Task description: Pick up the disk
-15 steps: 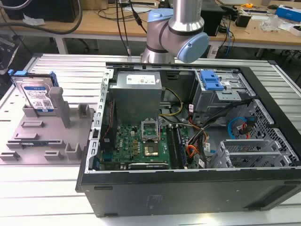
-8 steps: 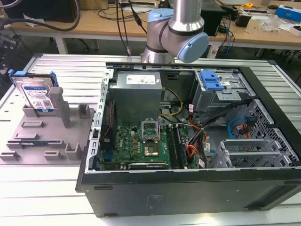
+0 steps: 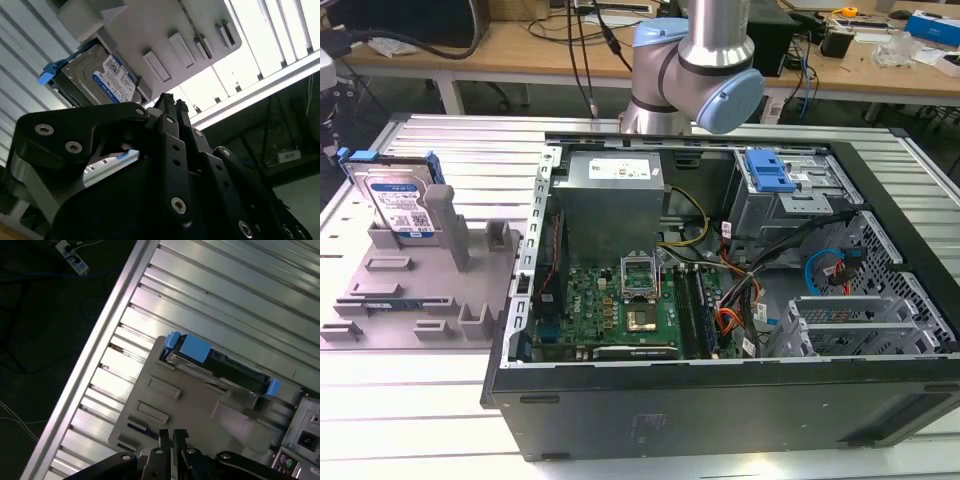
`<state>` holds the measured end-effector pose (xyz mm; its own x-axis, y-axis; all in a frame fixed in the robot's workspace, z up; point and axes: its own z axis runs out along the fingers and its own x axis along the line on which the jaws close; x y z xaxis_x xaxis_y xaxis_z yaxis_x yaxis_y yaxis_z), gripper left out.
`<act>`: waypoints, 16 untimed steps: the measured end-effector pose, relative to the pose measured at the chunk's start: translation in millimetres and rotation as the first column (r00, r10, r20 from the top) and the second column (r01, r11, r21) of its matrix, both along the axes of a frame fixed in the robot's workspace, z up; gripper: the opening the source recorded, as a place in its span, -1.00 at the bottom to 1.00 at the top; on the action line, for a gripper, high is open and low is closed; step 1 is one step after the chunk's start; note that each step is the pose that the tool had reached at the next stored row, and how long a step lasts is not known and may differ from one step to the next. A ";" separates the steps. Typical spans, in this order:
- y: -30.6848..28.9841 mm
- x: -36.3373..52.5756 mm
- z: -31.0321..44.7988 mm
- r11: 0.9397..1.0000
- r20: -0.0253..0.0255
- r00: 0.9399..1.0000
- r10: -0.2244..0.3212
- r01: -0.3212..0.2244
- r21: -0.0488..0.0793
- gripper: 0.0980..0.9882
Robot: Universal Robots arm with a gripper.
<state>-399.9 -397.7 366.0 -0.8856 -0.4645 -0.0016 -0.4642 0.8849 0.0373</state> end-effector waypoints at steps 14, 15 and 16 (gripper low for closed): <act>0.0 0.0 -2.2 0.924 0.010 0.924 0.382 -0.382 -0.003 0.00; 0.0 0.0 -2.3 0.917 0.010 0.917 0.398 -0.398 -0.003 0.00; 0.0 0.0 -2.4 0.910 0.011 0.910 0.414 -0.414 -0.003 0.00</act>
<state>-399.8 -397.8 363.6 -0.6138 -0.7894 -0.0100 -0.7893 0.6134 0.0294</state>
